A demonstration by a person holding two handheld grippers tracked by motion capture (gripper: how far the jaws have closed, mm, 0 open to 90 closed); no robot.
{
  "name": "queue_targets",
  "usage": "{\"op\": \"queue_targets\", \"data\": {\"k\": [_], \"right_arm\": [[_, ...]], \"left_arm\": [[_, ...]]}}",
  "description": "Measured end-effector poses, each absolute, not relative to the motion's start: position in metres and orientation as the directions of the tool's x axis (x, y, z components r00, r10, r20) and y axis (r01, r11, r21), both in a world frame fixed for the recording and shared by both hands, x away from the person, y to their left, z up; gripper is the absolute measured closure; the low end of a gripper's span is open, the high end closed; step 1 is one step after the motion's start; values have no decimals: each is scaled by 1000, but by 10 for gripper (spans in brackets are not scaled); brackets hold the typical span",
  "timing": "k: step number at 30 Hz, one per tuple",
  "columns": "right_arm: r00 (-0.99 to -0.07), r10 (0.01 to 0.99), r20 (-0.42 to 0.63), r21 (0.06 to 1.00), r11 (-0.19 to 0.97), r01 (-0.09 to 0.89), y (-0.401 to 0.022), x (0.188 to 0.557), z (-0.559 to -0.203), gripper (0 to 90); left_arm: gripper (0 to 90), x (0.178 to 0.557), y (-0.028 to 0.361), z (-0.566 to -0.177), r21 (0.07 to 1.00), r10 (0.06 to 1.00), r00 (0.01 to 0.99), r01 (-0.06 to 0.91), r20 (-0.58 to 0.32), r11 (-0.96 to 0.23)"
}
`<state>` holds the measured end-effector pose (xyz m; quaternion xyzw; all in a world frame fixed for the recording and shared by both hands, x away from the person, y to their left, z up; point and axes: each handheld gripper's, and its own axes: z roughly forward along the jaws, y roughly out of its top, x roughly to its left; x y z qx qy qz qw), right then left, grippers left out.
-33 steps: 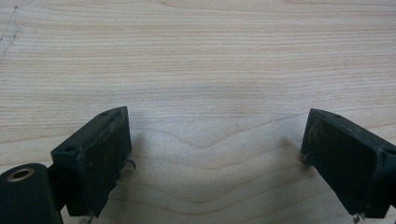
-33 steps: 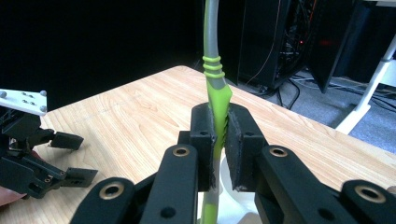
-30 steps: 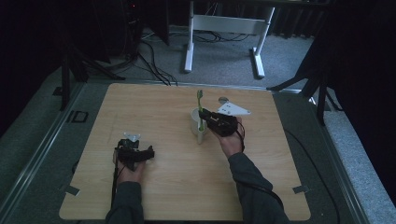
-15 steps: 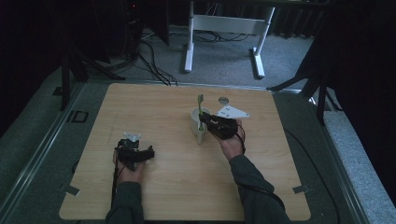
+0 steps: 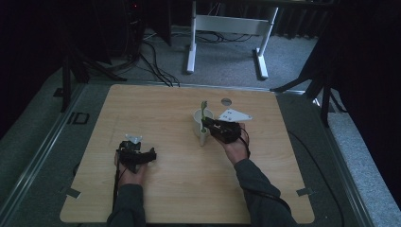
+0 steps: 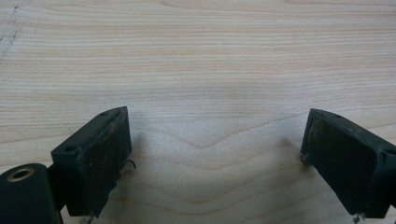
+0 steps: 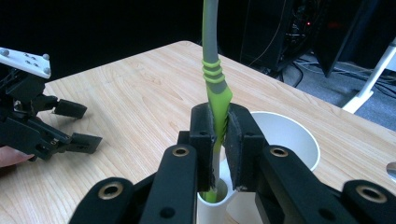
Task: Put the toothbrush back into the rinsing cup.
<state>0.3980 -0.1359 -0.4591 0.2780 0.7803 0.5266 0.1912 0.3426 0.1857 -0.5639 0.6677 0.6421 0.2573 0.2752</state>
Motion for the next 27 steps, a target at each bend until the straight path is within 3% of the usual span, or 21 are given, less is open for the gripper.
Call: {"op": "queue_targets", "data": {"k": [25, 27], "right_arm": [[-784, 620, -5, 913, 323, 250, -142, 396, -466, 809], [-789, 615, 1, 910, 326, 256, -142, 396, -467, 739]], "left_arm": [[89, 343, 186, -564, 698, 999, 43, 716, -10, -24], [89, 343, 186, -564, 698, 999, 43, 715, -10, -24]]}}
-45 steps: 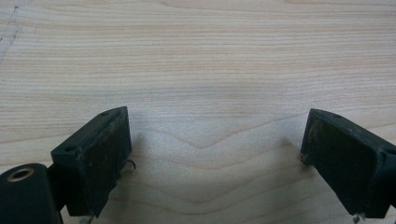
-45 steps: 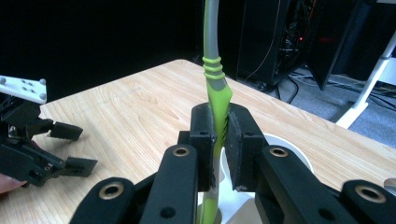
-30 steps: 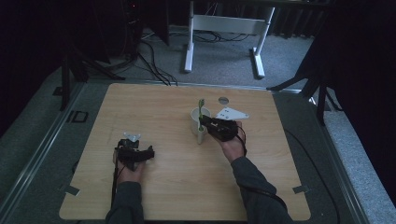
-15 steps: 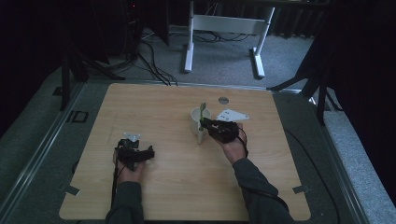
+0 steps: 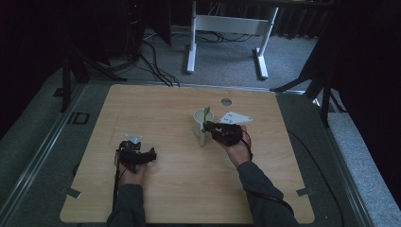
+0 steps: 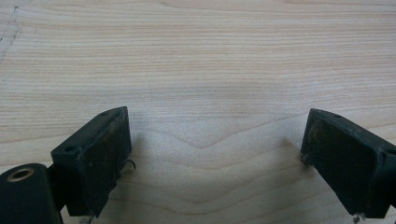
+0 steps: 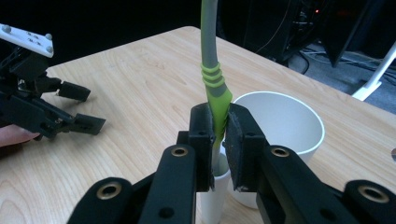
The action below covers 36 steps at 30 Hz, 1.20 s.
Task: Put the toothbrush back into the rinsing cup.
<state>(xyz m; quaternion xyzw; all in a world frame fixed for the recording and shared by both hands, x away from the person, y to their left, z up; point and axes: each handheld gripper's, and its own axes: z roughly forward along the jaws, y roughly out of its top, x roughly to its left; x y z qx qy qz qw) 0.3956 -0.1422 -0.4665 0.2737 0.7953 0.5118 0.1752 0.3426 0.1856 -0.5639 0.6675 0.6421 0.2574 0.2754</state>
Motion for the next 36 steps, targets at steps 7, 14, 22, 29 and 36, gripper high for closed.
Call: {"op": "queue_targets", "data": {"k": [7, 14, 22, 29, 36], "right_arm": [[-806, 592, 9, 900, 346, 265, -142, 394, -472, 346], [-800, 600, 17, 892, 353, 284, -145, 394, -473, 307], [-792, 610, 27, 886, 352, 301, -154, 393, -471, 288], [-771, 633, 67, 866, 346, 360, -167, 393, -474, 283], [-760, 643, 91, 854, 343, 392, -179, 389, -480, 282]], "left_arm": [[89, 343, 186, -564, 698, 999, 43, 716, -9, -25], [89, 343, 186, -564, 698, 999, 43, 716, -9, -25], [89, 343, 186, -564, 698, 999, 43, 716, -9, -24], [89, 343, 186, -564, 698, 999, 43, 716, -10, -24], [89, 343, 186, -564, 698, 999, 43, 716, -11, -24]]}}
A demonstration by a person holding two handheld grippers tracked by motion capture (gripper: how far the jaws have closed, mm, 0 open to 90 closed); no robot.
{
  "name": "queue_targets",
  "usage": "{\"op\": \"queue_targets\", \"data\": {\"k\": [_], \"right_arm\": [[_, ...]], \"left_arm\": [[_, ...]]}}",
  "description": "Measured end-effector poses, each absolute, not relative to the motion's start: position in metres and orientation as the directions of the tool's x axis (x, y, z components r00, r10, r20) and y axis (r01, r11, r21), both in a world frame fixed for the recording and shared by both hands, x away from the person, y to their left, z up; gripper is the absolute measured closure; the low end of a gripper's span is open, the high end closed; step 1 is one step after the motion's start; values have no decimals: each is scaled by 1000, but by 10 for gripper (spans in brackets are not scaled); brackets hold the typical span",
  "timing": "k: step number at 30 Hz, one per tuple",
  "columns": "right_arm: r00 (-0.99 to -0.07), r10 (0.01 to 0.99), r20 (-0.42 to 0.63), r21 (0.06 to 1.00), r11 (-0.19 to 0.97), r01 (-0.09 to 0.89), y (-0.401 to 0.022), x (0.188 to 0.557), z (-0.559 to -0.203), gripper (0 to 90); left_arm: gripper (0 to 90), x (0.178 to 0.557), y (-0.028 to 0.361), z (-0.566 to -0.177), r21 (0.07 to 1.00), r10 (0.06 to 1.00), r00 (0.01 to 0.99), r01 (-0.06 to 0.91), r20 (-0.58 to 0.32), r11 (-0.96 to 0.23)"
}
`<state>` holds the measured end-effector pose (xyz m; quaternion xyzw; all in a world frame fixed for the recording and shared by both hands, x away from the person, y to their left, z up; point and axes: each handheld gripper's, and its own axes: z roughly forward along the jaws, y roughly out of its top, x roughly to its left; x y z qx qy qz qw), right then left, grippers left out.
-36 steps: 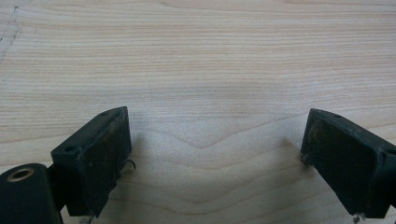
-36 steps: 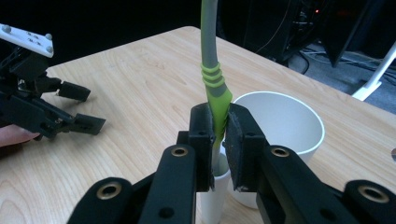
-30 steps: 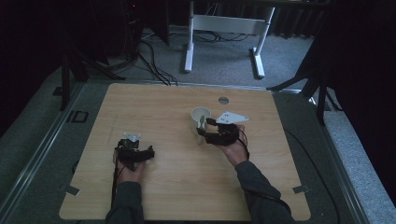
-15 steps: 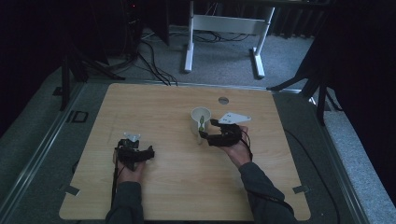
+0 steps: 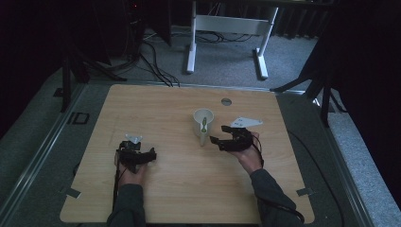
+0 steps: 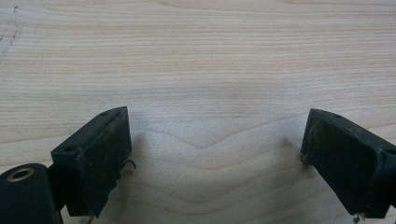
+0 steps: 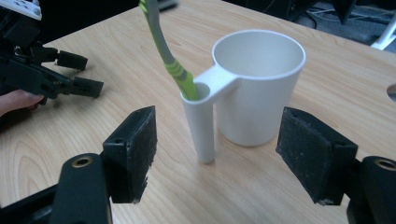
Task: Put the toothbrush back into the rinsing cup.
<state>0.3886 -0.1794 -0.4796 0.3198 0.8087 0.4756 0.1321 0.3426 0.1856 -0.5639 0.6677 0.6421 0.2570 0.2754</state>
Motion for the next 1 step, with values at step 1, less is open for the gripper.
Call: {"op": "queue_targets", "data": {"k": [1], "right_arm": [[-758, 646, 93, 852, 342, 396, -181, 388, -480, 281]], "left_arm": [[89, 343, 186, -564, 697, 999, 43, 716, -10, -24]]}}
